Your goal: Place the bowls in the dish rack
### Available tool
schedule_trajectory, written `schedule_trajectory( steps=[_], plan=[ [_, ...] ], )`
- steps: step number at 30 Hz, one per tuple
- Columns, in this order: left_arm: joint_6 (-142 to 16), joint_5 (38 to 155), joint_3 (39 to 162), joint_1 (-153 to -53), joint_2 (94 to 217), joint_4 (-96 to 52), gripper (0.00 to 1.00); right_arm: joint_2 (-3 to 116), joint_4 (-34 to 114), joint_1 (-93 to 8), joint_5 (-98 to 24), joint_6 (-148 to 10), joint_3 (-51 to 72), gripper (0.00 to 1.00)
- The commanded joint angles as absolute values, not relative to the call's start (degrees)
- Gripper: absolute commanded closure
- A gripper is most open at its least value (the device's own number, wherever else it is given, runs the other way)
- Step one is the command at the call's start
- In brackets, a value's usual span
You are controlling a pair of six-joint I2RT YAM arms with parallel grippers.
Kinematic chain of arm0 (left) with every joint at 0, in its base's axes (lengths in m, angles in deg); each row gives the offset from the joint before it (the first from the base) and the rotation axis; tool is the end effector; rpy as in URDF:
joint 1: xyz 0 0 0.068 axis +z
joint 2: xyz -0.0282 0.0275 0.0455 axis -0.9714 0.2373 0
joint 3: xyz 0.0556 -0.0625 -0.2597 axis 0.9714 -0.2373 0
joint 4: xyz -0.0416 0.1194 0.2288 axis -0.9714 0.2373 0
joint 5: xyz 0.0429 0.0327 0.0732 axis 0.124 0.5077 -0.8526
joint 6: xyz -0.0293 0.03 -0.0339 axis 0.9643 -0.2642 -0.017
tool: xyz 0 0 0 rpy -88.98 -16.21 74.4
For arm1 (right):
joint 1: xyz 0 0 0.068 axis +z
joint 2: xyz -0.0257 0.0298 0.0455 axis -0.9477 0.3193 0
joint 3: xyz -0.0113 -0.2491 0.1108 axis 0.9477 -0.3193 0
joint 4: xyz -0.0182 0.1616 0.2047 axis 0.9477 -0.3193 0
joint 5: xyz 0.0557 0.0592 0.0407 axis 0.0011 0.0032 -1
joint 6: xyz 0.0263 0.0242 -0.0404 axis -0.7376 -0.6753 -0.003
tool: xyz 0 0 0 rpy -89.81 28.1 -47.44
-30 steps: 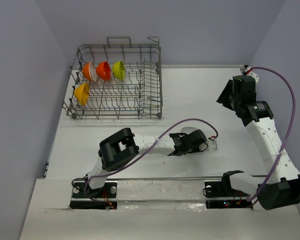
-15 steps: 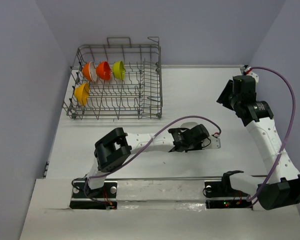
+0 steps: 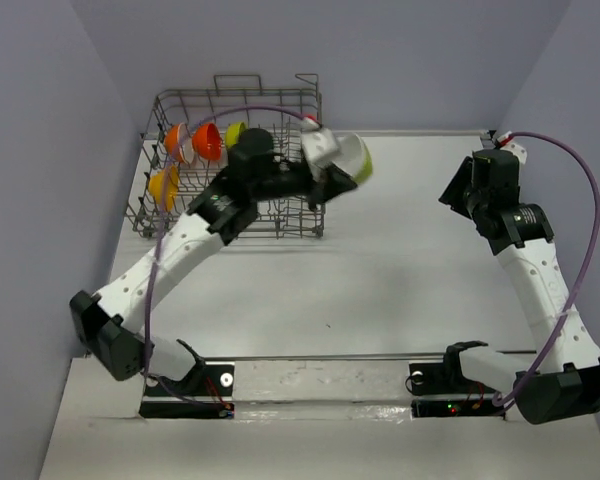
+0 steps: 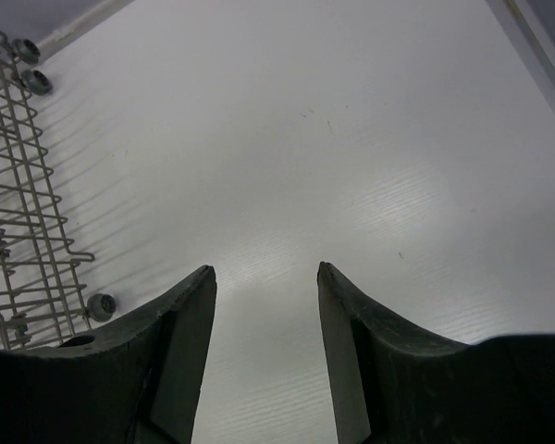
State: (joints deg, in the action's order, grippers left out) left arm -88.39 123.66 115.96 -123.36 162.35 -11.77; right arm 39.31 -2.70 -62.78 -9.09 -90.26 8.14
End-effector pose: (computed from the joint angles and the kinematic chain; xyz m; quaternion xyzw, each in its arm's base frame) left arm 0.2082 -0.2546 0.4508 0.5307 0.4904 -0.4005 0.5635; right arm 0.2255 0.0219 0.3903 0.2283 0.8419 0.0031 0.4890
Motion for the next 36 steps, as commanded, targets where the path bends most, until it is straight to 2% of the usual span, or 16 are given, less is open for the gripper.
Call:
schedule_trajectory(
  steps=[1,3,4,6,7,10,13,18,22,31,36],
  plan=[
    [-47.3,147.2,99.7,-102.7,153.5,-71.1,1.00,39.3,-1.8,-63.1,-11.0,-89.9,10.5,0.47],
    [-31.8,147.9,98.5,-97.0,159.7,-86.0,1.00,40.2,-1.6,-63.1,-11.6,-89.9,10.0,0.48],
    [-19.3,147.3,99.2,-94.8,162.5,-92.4,1.00,40.5,-1.3,-63.1,-12.0,-90.0,9.7,0.49],
    [-7.0,144.4,102.8,-89.9,169.3,-108.7,1.00,41.0,-1.0,-63.1,-12.3,-90.0,9.1,0.49],
    [7.0,143.5,104.8,-88.8,177.5,-122.9,1.00,41.5,-0.7,-63.1,-12.2,-89.9,8.5,0.49],
    [28.9,136.6,116.9,-84.8,194.2,-137.8,1.00,42.2,-0.7,-63.1,-12.0,-89.9,7.6,0.50],
    [26.6,133.1,119.5,-82.1,198.4,-133.6,1.00,42.2,-0.7,-63.1,-12.0,-89.7,6.9,0.50],
    [8.9,134.5,119.9,-80.8,195.1,-111.0,1.00,42.9,-0.7,-63.1,-11.8,-89.5,6.1,0.51],
    [0.7,134.8,123.0,-81.0,194.2,-95.3,1.00,43.7,0.1,-63.1,-12.5,-89.9,5.2,0.51],
    [-10.8,133.8,127.8,-81.5,193.5,-73.5,1.00,44.9,1.4,-63.1,-13.6,-89.9,4.0,0.52],
    [-19.3,129.7,134.9,-82.9,195.4,-54.3,1.00,44.9,1.4,-63.1,-13.9,-89.9,4.3,0.52]
  ],
)
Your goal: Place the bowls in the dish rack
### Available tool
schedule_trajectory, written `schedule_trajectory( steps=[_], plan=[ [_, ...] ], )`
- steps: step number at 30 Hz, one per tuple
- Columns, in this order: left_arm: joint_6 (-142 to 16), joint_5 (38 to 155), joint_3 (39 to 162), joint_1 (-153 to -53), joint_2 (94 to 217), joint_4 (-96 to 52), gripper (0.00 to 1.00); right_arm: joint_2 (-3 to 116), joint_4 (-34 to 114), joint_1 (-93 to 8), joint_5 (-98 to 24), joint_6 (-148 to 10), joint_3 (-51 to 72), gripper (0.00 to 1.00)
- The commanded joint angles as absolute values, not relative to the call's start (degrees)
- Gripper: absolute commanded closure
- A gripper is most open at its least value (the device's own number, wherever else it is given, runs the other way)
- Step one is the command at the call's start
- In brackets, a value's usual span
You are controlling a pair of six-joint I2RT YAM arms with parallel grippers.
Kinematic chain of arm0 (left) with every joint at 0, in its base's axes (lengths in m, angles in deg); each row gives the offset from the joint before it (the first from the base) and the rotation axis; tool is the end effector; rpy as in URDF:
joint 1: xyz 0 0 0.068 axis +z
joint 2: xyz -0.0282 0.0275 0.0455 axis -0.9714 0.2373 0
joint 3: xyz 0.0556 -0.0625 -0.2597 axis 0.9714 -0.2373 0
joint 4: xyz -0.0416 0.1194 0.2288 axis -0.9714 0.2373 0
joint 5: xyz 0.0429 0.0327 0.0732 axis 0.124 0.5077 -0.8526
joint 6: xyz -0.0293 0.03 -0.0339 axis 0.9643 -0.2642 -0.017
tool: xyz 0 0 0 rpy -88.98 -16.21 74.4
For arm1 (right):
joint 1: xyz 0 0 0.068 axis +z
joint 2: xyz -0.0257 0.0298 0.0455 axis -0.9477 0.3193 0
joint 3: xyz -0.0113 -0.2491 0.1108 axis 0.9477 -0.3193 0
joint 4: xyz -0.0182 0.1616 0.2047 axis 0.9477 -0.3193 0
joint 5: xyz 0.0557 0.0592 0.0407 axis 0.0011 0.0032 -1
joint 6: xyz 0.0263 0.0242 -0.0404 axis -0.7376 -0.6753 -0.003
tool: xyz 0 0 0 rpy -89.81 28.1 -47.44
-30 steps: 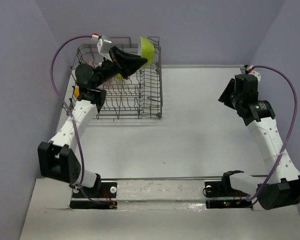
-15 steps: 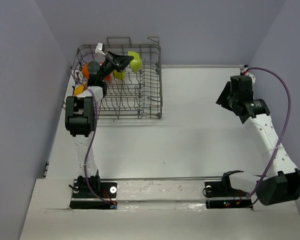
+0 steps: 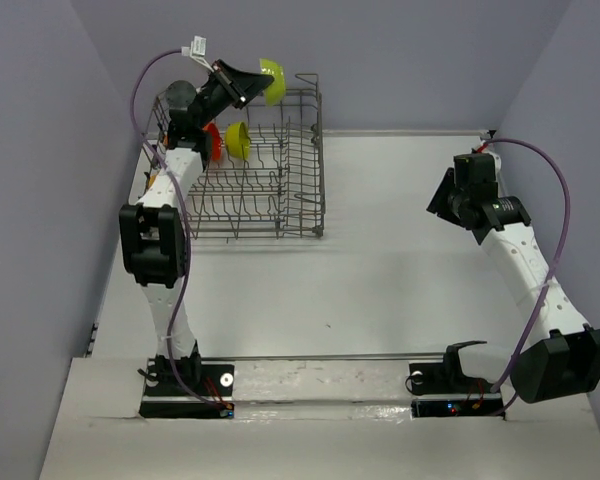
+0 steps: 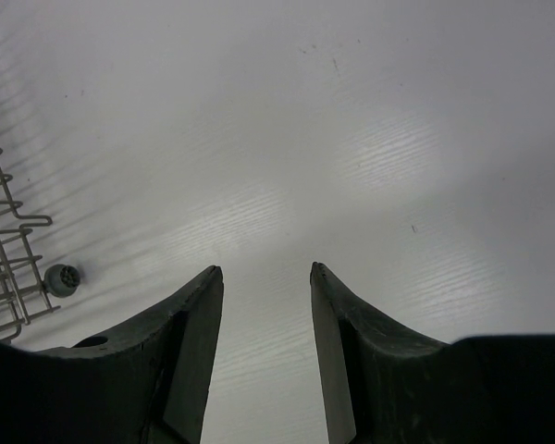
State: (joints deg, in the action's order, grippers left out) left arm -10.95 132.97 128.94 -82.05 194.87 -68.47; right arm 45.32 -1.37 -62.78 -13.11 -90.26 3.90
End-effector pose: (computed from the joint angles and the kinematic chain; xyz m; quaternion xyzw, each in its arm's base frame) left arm 0.4621 -0.0721 0.4043 0.0844 0.5425 -0.6126 0.5686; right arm 0.2545 0.0287 0.3445 0.2093 0.8842 0.0066 0.4175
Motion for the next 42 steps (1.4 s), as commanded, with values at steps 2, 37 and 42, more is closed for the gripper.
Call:
schedule_trajectory(
  steps=[2,37,42],
  plan=[
    [-21.8,128.3,140.4,-83.5,196.7,-45.1,1.00,44.7,1.5,-63.1,-13.9,-89.9,4.1,0.52],
    [-27.1,126.1,149.4,-91.1,213.9,-31.7,1.00,43.4,1.3,-63.1,-14.0,-89.9,2.5,0.52],
    [-27.8,126.2,147.6,-91.6,214.3,-31.7,1.00,43.3,1.4,-63.1,-14.0,-90.1,2.1,0.52]
  ],
)
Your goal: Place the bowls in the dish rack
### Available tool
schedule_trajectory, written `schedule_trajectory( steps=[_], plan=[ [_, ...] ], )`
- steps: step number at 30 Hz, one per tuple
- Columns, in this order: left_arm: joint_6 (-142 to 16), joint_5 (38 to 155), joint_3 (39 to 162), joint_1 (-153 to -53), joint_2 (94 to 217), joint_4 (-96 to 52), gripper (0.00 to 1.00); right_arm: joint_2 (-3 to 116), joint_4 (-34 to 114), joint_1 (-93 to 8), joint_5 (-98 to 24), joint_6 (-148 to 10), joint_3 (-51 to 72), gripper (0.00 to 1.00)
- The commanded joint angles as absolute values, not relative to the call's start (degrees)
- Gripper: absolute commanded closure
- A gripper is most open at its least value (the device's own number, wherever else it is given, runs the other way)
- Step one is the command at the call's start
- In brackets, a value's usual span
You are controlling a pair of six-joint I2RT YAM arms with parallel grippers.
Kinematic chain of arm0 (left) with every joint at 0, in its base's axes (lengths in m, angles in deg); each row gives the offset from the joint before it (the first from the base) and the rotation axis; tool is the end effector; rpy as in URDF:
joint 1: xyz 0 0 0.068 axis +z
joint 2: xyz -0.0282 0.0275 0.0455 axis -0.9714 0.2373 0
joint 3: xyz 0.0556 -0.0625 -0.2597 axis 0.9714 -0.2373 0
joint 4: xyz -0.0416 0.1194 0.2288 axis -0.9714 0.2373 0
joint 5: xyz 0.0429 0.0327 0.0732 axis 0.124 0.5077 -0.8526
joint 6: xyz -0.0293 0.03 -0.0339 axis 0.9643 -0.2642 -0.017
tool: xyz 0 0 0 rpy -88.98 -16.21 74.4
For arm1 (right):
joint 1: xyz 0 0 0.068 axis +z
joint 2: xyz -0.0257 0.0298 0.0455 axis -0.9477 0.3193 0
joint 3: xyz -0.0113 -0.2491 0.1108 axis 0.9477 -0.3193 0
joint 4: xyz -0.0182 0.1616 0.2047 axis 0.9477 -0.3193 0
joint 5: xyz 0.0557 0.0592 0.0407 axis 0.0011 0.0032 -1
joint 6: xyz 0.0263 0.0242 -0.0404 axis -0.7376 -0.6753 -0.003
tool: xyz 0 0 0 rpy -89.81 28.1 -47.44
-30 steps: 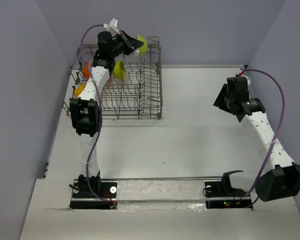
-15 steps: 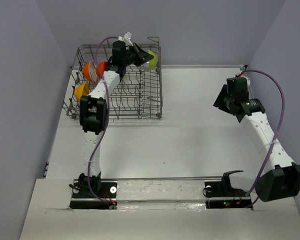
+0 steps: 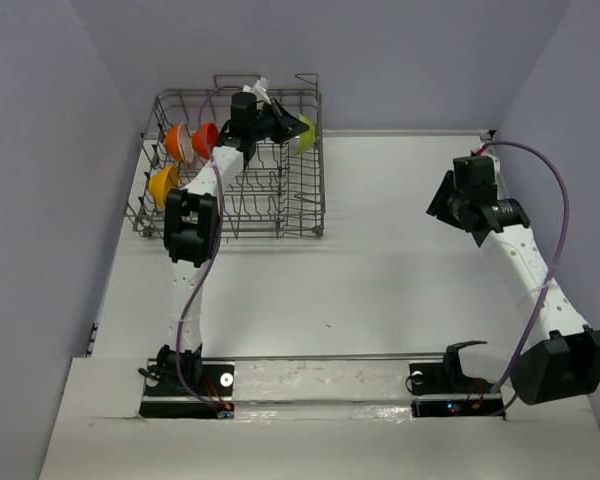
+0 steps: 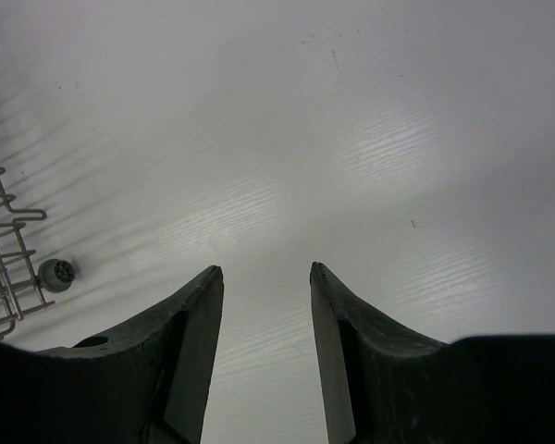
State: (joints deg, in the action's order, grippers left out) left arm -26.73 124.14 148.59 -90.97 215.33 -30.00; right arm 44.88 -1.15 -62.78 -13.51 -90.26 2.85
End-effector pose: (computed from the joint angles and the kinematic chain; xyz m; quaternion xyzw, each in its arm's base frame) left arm 0.5397 -0.1633 0.2814 -0.0016 0.7327 -0.5285 0.4288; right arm 0.2527 0.0287 0.3406 0.2078 0.8863 0.0085 0.4138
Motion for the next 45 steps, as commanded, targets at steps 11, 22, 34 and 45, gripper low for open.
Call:
schedule_trajectory(
  steps=[11,22,34,45],
  plan=[
    [-27.5,126.6,145.4,-92.4,215.5,-32.8,1.00,42.8,1.5,-63.1,-13.8,-90.1,1.3,0.52],
    [-27.4,124.5,140.9,-91.8,213.2,-33.7,0.98,42.6,1.9,-63.1,-13.4,-89.9,0.6,0.51],
    [-28.7,122.6,137.0,-90.8,210.2,-33.3,0.96,42.6,2.2,-63.1,-13.6,-89.8,0.3,0.51],
    [-28.0,121.7,133.1,-89.2,207.3,-34.7,0.91,42.5,2.2,-63.1,-13.5,-89.6,0.4,0.51]
  ],
)
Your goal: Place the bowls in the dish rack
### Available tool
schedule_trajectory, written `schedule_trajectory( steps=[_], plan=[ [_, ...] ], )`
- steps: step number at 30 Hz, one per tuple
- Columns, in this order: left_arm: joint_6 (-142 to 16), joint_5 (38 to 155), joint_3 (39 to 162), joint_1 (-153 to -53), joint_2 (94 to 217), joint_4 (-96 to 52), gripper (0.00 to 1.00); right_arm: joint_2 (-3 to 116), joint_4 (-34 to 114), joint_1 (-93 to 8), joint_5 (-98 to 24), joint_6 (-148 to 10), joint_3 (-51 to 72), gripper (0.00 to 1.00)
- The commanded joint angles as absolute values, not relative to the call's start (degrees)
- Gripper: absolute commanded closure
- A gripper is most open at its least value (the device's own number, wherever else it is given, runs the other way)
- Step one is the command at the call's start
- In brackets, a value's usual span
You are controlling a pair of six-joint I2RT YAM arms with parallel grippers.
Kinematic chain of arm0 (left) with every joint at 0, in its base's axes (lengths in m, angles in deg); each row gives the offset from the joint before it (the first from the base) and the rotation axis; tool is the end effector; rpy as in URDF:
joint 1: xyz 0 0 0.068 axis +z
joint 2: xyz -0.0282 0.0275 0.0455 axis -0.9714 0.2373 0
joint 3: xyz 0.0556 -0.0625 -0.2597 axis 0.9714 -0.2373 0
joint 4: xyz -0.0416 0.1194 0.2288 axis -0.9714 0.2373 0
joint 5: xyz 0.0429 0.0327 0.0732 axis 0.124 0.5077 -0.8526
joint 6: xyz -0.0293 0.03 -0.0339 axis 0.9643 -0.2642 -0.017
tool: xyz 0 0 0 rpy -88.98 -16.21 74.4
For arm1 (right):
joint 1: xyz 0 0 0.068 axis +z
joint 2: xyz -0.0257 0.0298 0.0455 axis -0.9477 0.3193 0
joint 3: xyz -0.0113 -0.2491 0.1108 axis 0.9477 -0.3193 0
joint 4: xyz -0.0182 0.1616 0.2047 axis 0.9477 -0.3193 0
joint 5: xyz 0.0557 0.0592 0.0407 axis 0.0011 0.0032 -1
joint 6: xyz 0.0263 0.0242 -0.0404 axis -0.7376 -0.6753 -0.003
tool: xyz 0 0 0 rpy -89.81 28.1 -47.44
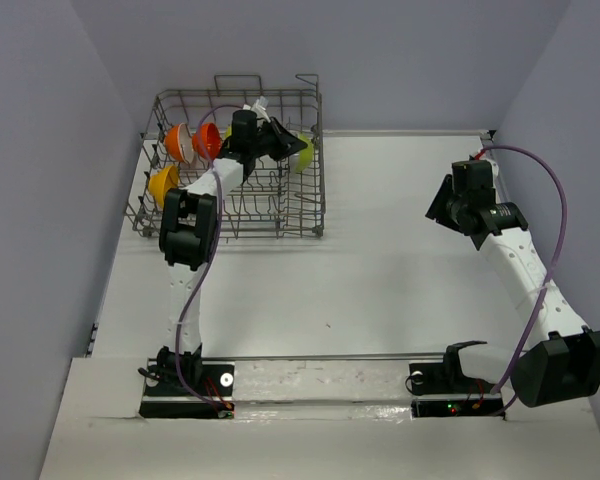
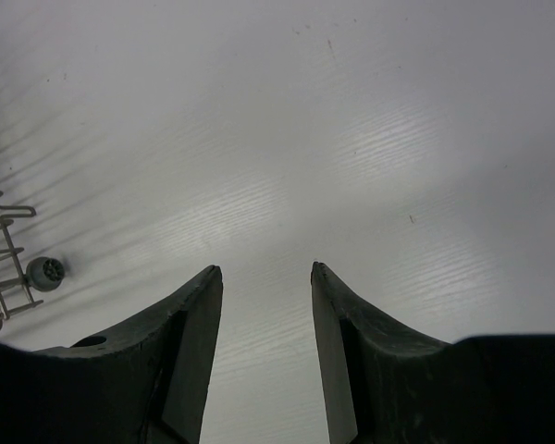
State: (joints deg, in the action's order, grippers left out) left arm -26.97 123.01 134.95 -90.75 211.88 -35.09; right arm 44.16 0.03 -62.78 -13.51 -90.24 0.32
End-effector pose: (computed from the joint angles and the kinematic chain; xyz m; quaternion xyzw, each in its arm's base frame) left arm 0.5235 -0.1563 0.2388 -0.0258 0.7569 -0.5128 0.4043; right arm 0.2503 0.0283 0.3308 0.2074 0.8886 0.0066 0.4091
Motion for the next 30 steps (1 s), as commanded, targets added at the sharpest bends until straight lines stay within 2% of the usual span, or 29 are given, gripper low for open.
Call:
schedule_trajectory(
  steps=[1,8,17,30],
  plan=[
    [-28.0,121.5,132.8,-89.0,207.0,-34.8,0.91,42.5,2.2,-63.1,-13.5,-89.6,0.4,0.51],
    [-28.7,121.0,131.9,-88.3,205.9,-33.9,0.84,42.5,2.2,-63.1,-13.6,-89.5,0.4,0.51],
    [-31.3,120.2,132.5,-87.2,205.1,-30.0,0.69,43.0,2.4,-63.1,-14.0,-89.4,0.6,0.51],
    [-33.3,119.8,132.7,-86.6,205.4,-28.0,0.65,43.0,2.9,-63.1,-14.2,-89.4,0.3,0.51]
  ],
)
